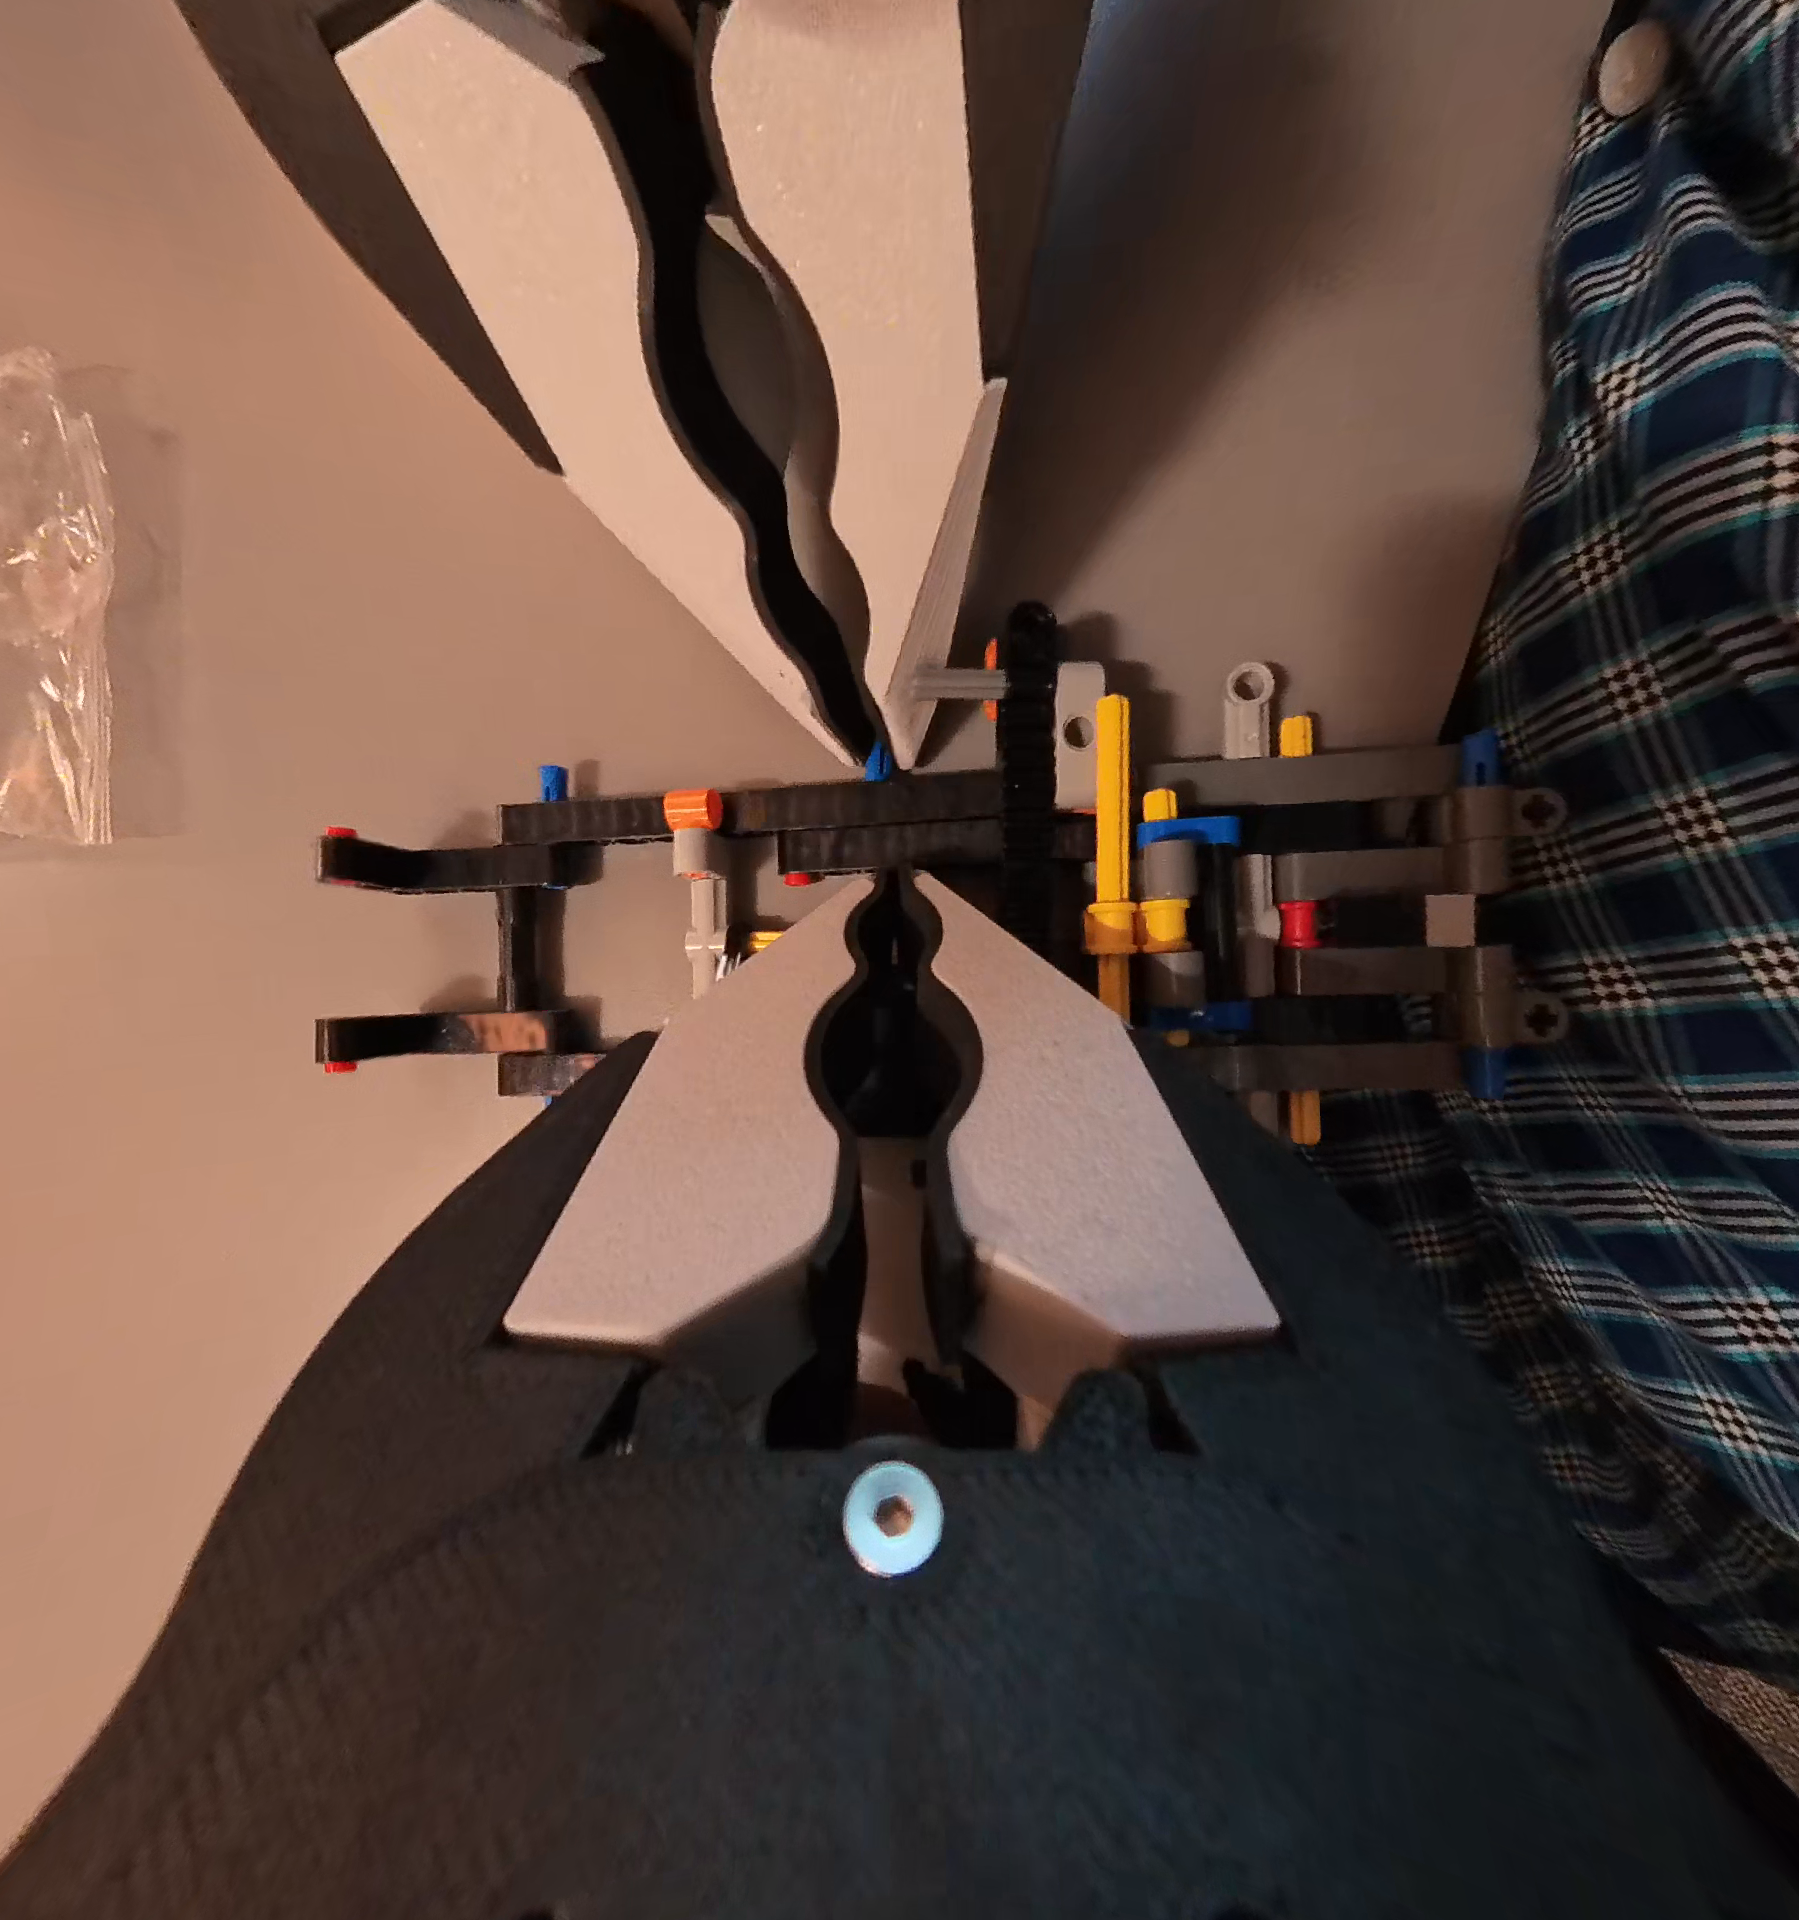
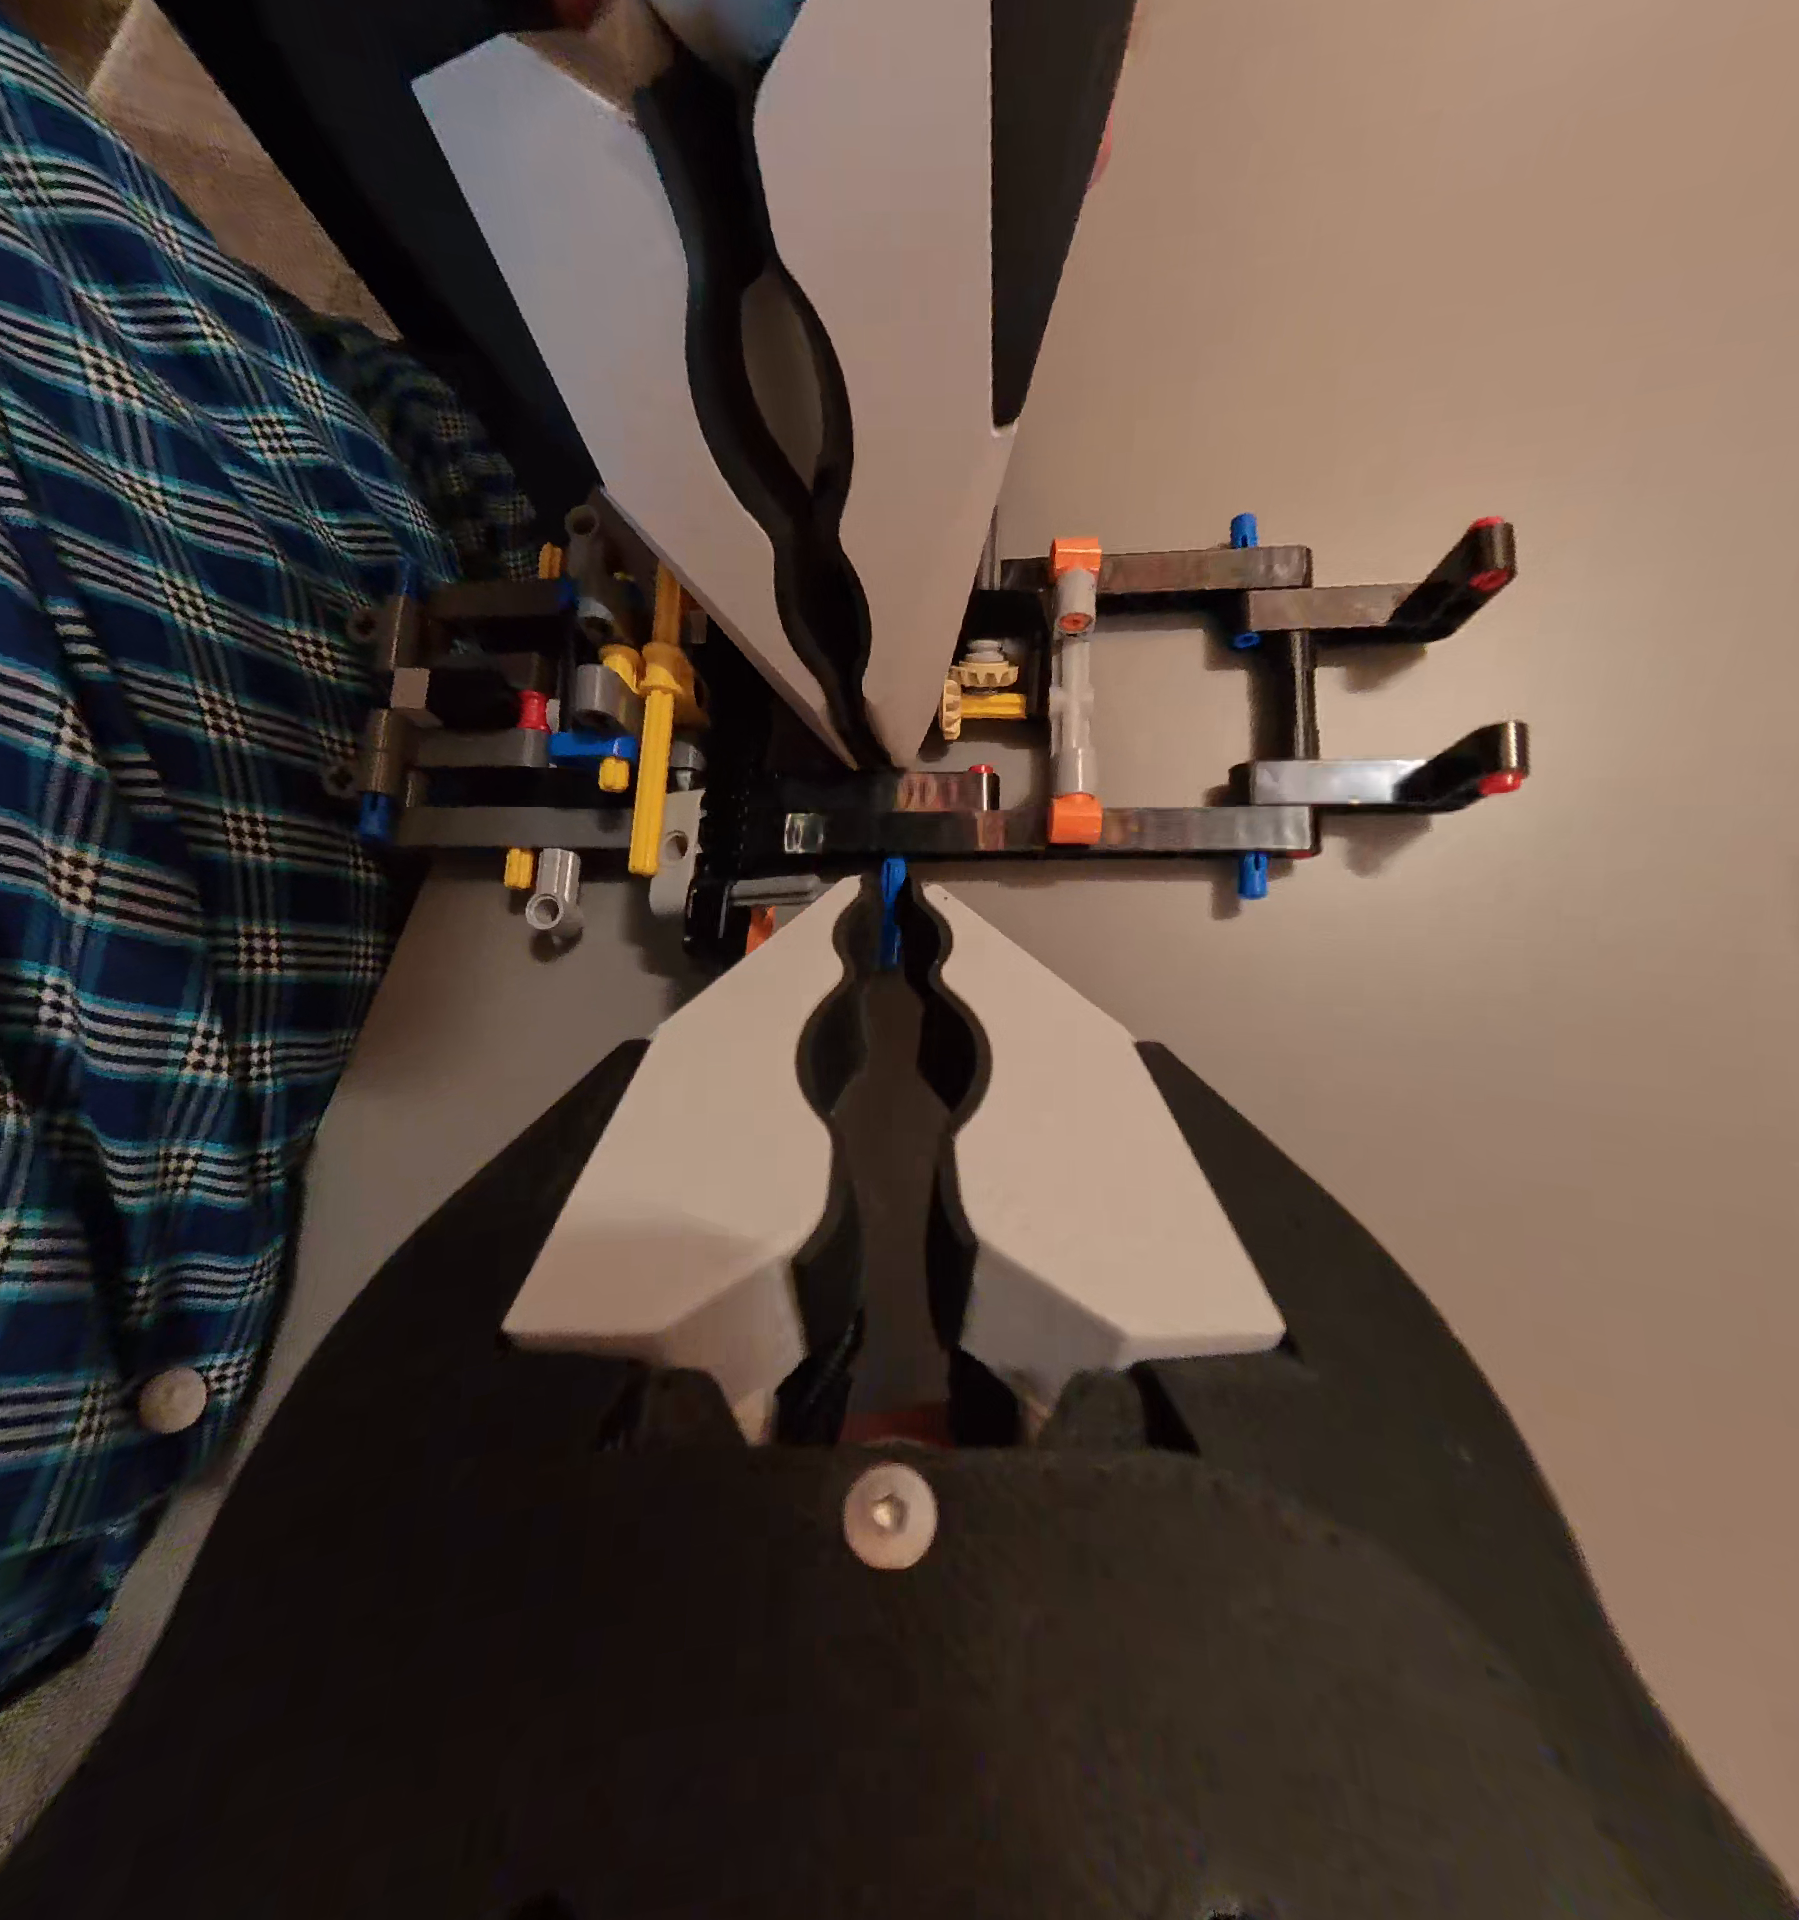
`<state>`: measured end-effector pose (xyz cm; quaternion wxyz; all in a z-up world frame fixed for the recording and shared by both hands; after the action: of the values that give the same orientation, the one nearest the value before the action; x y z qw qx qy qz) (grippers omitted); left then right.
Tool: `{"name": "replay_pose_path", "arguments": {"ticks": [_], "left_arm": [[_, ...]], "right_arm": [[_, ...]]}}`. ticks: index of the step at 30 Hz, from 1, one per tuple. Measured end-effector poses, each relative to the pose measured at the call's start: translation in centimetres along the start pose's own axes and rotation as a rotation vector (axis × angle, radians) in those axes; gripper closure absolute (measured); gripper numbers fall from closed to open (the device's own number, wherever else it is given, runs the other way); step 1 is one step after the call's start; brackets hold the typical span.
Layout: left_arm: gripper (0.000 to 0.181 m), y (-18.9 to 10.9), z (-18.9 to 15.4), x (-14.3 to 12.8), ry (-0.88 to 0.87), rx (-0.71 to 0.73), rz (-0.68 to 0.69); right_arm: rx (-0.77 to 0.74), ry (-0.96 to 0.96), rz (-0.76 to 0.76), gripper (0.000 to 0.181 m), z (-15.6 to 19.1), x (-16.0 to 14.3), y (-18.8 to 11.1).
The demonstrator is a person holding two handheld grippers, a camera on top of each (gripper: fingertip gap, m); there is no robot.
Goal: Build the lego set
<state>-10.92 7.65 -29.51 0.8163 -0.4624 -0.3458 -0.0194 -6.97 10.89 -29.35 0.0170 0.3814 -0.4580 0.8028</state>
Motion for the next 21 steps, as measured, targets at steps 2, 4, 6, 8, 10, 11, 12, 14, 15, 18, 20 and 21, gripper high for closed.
{"name": "replay_pose_path", "arguments": {"ticks": [2,4,6,8,10,11,12,14,15,18,20,21], "left_arm": [[0.181,0.0,0.0,0.0,0.005,0.001,0.0],[0.181,0.0,0.0,0.1,0.004,-0.004,0.005],[0.181,0.0,0.0,0.0,0.007,0.0,0.006],[0.181,0.0,0.0,0.0,0.002,-0.001,0.004],[0.181,0.0,0.0,0.0,0.006,0.0,0.002],[0.181,0.0,0.0,0.1,0.005,0.002,-0.008],[0.181,0.1,0.0,0.2,0.002,0.003,-0.014],[0.181,0.2,0.0,0.4,0.019,0.006,-0.011],[0.181,0.2,0.0,0.4,0.019,0.006,-0.009],[0.181,0.2,0.0,0.4,0.012,0.011,-0.011],[0.181,0.2,0.0,0.4,0.014,0.009,-0.006],[0.181,0.2,0.0,0.4,0.011,0.007,-0.006]], "right_arm": [[0.01,-0.017,0.023,0.181,0.0,0.1,0.0],[0.026,-0.032,0.046,0.181,-0.1,0.3,0.2],[0.026,-0.026,0.03,0.181,-0.1,0.3,0.2],[0.016,-0.004,-0.014,0.181,0.0,0.2,0.2],[0.013,0.022,-0.054,0.18,0.2,0.2,0.0],[0.011,0.032,-0.068,0.18,0.2,0.1,-0.2],[0.0,0.033,-0.074,0.176,0.1,0.0,-0.4],[0.007,0.039,-0.083,0.176,0.4,-0.5,-0.7],[0.005,0.035,-0.077,0.172,0.5,-0.8,-0.9],[-0.011,0.047,-0.105,0.177,0.6,-1.4,-1.3],[-0.04,0.034,-0.103,0.178,0.5,-1.4,-1.1],[-0.046,0.029,-0.105,0.179,0.6,-1.3,-1.1]]}}
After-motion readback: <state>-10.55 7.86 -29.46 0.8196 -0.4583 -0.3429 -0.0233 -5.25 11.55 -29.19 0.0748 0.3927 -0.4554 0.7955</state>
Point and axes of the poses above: each gripper's, where its closed fingertips meet, y out along the fingers, x out of its top, z = x × y across the jaws, the point moved 3 cm from there along -y, back along the fingers, and after that the axes turned 14 degrees about x, right-handed, at the moved point
